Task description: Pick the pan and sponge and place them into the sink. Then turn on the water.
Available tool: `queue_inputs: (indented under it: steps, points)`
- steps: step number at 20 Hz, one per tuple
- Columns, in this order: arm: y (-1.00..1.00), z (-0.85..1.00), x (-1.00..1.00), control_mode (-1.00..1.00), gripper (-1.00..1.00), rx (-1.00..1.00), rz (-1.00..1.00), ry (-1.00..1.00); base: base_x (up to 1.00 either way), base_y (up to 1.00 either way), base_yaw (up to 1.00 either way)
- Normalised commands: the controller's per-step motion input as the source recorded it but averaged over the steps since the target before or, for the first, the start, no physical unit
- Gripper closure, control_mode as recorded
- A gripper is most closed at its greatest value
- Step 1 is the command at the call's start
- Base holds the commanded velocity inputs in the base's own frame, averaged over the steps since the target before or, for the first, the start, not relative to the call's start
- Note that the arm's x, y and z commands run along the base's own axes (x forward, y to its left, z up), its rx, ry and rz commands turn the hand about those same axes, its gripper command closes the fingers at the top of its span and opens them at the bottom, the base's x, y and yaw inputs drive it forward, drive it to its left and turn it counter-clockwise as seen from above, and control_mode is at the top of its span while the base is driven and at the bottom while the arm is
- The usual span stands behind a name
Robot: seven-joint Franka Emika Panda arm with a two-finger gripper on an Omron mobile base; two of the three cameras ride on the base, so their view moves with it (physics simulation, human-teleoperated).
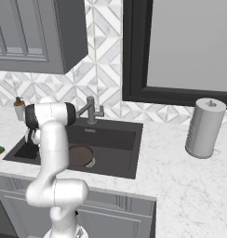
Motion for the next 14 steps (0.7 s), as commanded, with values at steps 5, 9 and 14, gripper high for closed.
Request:
queue_inputs:
  steps: [5,9,14]
  points:
    - [0.00,-0.31,0.08,-1.00,1.00,0.00,-0.01,-0.02,0.00,0.00,0.00]
    - [0.01,-0.31,0.04,-1.00,1.00,0.00,0.00,-0.01,0.00,0.00,0.00]
    - [0.01,-0.05,0.04,-1.00,-1.00,0.00,0.00,0.00,0.00,0.00,0.00]
